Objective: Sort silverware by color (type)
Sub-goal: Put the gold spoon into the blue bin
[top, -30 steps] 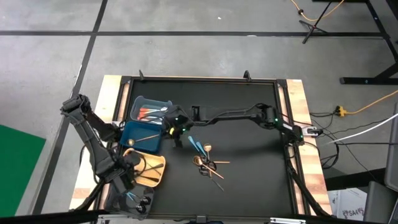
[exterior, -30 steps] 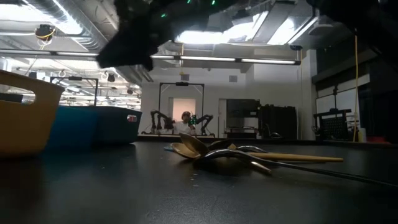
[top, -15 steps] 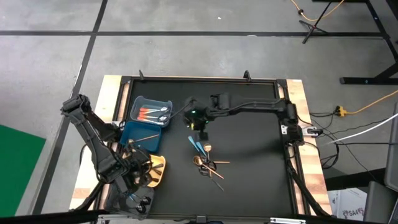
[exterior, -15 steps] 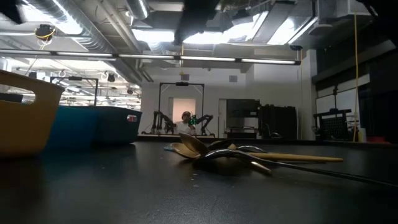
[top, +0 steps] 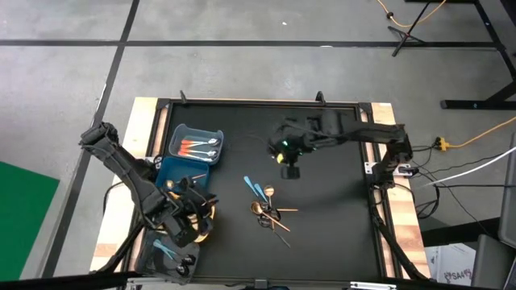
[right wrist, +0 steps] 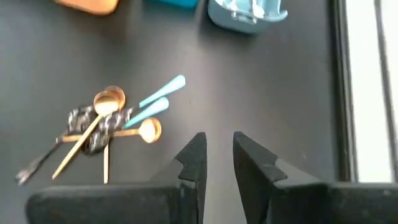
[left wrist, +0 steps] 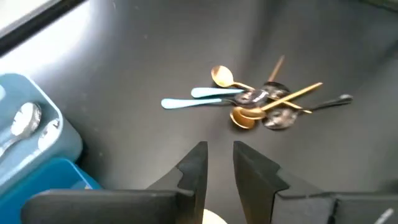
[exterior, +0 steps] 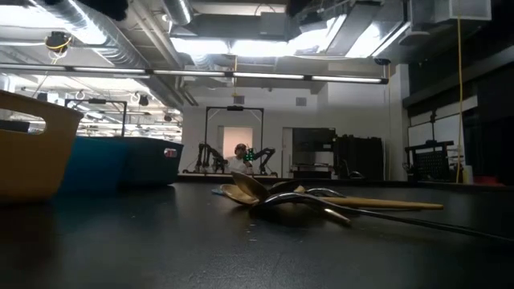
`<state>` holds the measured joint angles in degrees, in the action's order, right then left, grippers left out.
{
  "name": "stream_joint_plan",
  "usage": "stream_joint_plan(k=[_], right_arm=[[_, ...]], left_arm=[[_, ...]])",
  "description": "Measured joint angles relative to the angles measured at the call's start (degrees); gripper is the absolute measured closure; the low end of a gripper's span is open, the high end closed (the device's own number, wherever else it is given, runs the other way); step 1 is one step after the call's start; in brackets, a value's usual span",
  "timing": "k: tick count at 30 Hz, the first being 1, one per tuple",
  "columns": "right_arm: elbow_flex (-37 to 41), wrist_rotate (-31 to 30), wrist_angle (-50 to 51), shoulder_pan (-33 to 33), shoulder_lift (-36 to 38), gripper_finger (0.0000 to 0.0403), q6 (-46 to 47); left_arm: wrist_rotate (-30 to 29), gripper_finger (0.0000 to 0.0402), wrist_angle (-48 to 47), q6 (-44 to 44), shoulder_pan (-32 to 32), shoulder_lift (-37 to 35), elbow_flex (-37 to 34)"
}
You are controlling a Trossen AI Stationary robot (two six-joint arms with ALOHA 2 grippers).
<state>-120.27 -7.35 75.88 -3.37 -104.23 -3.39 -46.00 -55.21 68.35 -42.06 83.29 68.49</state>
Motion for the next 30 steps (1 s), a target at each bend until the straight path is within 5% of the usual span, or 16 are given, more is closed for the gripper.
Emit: stream_joint_plan(k=[12,16,22,30], right_arm=[[0.1,-18.1,14.3,-12.9,1.7,0.0333,14.4],[5.3,-19.7,13.6,-15.6,4.7,0.0333,16.9],[22.6,-22.8,8.4,-17.4,13.6,0.0333,27.4],[47.7,-16.2,-19.5,-18.0,22.1,0.0333,36.1]], left_arm=[[0.1,0.0331,0.0,-6.5,6.5,0.0,0.0],[0.3,0.0331,0.0,-6.5,7.3,0.0,0.0],[0.5,0.0331,0.5,-6.5,7.8,0.0,0.0],[0.5,0.0331,0.9,-6.5,7.8,0.0,0.0]])
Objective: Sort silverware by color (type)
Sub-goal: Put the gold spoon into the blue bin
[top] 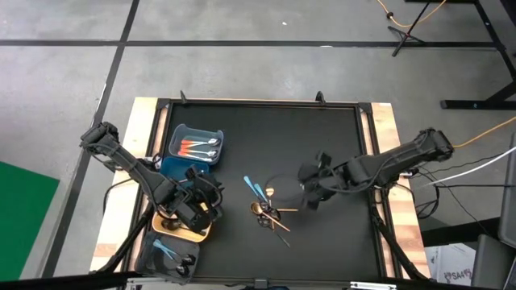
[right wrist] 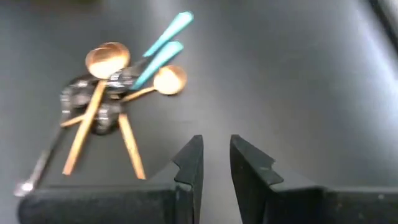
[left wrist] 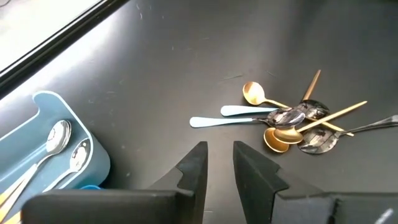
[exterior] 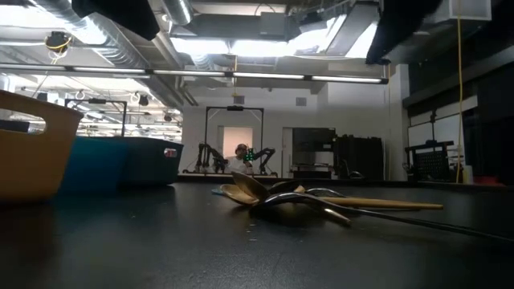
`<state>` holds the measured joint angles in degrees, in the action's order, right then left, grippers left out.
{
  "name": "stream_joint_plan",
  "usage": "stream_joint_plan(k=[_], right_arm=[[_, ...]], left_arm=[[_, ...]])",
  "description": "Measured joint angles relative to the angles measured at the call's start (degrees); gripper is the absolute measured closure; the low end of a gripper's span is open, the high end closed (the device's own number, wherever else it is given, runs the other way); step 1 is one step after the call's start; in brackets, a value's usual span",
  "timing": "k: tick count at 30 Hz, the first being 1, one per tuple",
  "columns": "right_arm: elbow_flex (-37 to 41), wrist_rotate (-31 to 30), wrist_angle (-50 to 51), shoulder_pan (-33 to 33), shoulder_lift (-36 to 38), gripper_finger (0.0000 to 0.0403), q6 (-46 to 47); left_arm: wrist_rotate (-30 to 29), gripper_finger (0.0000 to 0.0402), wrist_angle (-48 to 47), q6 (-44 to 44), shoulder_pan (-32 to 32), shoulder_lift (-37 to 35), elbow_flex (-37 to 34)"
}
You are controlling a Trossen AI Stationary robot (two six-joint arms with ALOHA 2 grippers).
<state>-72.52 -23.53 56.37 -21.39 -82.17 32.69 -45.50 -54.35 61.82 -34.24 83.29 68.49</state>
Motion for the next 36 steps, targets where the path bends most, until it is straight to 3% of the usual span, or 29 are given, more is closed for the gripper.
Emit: stream_joint_plan(k=[7,13,36], right_arm=[[13.7,12.4,-24.4,0.0,-2.3,0.0333,0.0],[19.0,17.6,-36.3,0.0,-3.2,0.0333,-0.1],[19.2,17.6,-40.0,0.0,-3.2,0.0333,0.1]], left_arm=[[0.0,0.0331,0.1,0.0,0.0,0.0,0.0],[0.0,0.0331,0.1,0.0,0.0,0.0,0.0],[0.0,0.0331,0.6,0.0,0.0,0.0,0.0]])
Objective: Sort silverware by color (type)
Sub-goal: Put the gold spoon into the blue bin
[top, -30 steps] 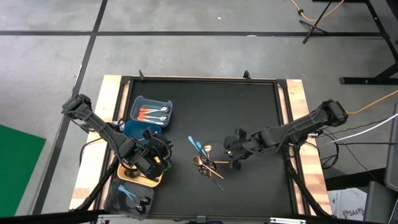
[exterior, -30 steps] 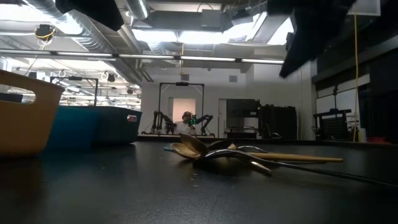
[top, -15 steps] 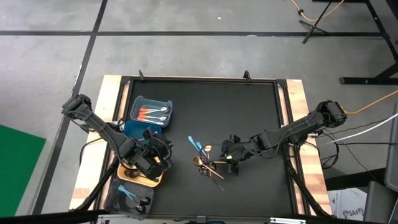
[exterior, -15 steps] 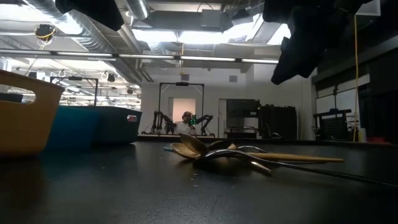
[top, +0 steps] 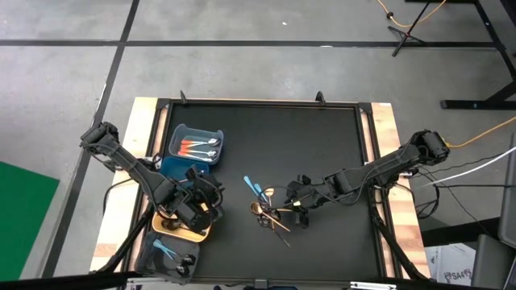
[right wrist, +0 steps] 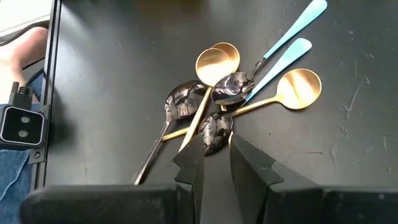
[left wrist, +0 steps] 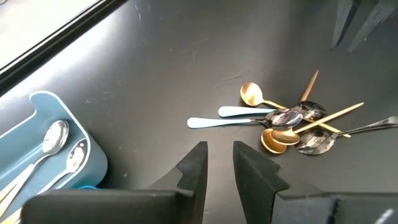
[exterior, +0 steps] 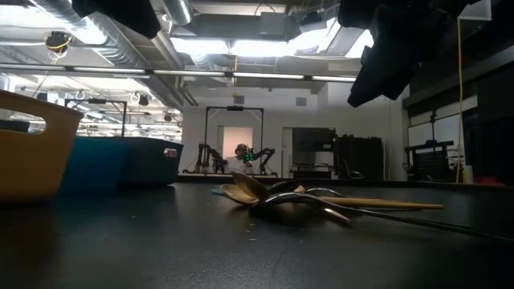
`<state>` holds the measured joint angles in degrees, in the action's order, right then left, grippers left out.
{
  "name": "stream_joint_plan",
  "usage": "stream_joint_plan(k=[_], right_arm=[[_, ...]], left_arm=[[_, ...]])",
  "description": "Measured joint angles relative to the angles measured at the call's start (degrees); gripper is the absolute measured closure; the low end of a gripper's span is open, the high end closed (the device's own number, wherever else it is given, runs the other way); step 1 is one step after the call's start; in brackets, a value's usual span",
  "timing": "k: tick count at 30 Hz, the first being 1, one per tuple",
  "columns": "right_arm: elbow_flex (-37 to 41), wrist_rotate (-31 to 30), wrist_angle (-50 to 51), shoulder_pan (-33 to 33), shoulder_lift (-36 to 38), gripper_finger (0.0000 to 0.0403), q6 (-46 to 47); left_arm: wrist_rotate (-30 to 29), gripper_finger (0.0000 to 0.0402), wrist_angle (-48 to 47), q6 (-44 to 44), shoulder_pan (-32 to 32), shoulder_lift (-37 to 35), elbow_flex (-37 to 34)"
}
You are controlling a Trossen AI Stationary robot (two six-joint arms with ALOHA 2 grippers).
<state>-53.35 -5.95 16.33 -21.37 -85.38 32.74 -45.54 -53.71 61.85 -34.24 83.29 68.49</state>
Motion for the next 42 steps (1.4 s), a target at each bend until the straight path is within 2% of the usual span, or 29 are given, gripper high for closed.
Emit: stream_joint_plan(k=[10,19,42], right_arm=[[0.0,-1.4,0.3,0.0,0.0,0.0333,0.0],[0.0,-1.4,0.3,0.0,0.0,0.0333,0.0],[0.0,-5.0,0.3,0.0,0.0,0.0333,0.0]], left_arm=[[0.0,0.0331,2.1,-0.4,0.0,0.0,0.0],[0.0,0.0331,10.7,-9.7,0.0,0.0,0.0],[0.0,0.0331,11.0,-10.0,0.0,0.0,0.0]])
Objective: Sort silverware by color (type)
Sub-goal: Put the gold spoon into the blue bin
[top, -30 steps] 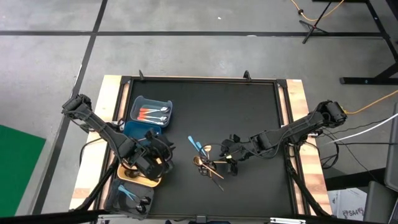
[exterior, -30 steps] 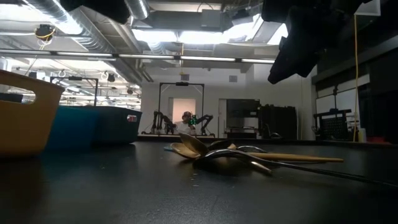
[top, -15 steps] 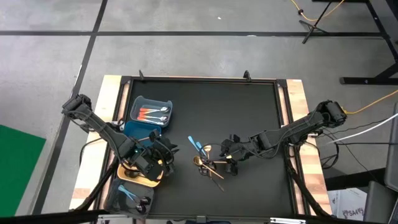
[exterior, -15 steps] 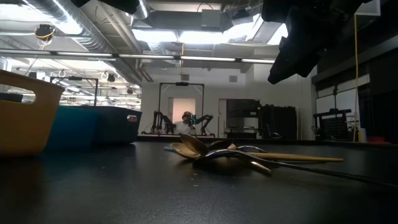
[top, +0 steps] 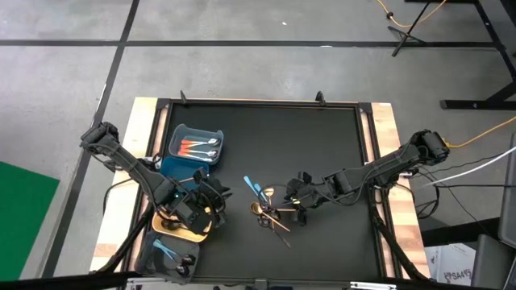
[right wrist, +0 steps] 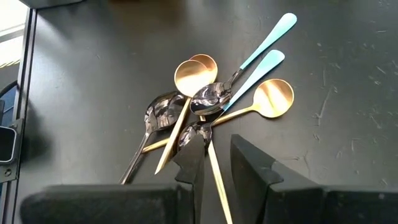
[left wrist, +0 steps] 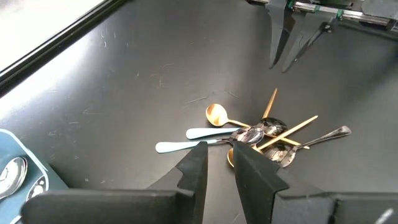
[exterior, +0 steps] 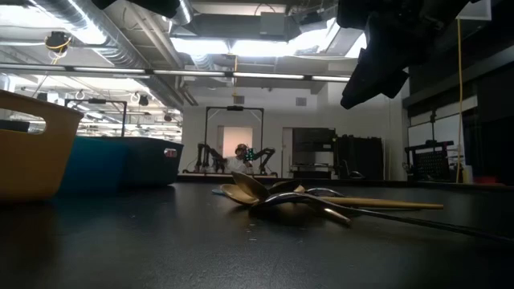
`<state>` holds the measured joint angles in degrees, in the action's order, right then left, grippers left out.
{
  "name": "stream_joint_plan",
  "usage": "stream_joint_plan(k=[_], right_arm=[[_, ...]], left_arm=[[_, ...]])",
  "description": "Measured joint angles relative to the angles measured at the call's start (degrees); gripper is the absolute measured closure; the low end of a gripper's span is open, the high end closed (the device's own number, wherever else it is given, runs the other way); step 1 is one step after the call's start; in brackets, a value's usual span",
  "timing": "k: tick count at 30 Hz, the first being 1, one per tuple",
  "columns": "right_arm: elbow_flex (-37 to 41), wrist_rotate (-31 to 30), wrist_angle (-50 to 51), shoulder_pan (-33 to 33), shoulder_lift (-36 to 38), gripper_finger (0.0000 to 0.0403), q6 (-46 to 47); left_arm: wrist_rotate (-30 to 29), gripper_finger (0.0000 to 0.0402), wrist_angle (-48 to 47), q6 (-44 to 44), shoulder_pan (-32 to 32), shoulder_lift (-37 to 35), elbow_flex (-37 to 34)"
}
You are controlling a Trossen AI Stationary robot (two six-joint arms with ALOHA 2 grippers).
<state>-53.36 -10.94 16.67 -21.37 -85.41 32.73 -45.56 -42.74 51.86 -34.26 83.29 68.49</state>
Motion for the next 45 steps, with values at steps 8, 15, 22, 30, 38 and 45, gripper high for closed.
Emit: stream_joint_plan(k=[8,15,22,30,38,45], right_arm=[[0.0,0.0,0.0,0.0,0.0,0.0333,0.2],[0.0,-0.5,-0.1,0.0,0.0,0.0333,0.7],[0.0,-0.5,-0.3,0.0,0.0,0.0333,2.3],[0.0,-2.9,-0.3,-3.5,0.0,0.0333,9.5],[0.0,-10.5,-2.5,-11.3,-1.8,0.0333,14.9],[-0.1,-14.3,-9.5,-15.2,-8.9,0.0333,14.6]], left_arm=[[0.0,0.0331,0.5,0.0,0.0,0.0,0.0],[4.5,0.0331,6.1,0.1,-0.6,2.8,0.0],[8.9,0.0331,12.3,0.1,-2.3,8.3,0.0],[9.7,0.0331,19.5,0.1,-4.3,10.6,0.0],[9.3,0.0331,21.1,0.2,-6.2,10.6,0.0],[9.0,0.0331,21.8,0.5,-6.7,10.6,0.0]])
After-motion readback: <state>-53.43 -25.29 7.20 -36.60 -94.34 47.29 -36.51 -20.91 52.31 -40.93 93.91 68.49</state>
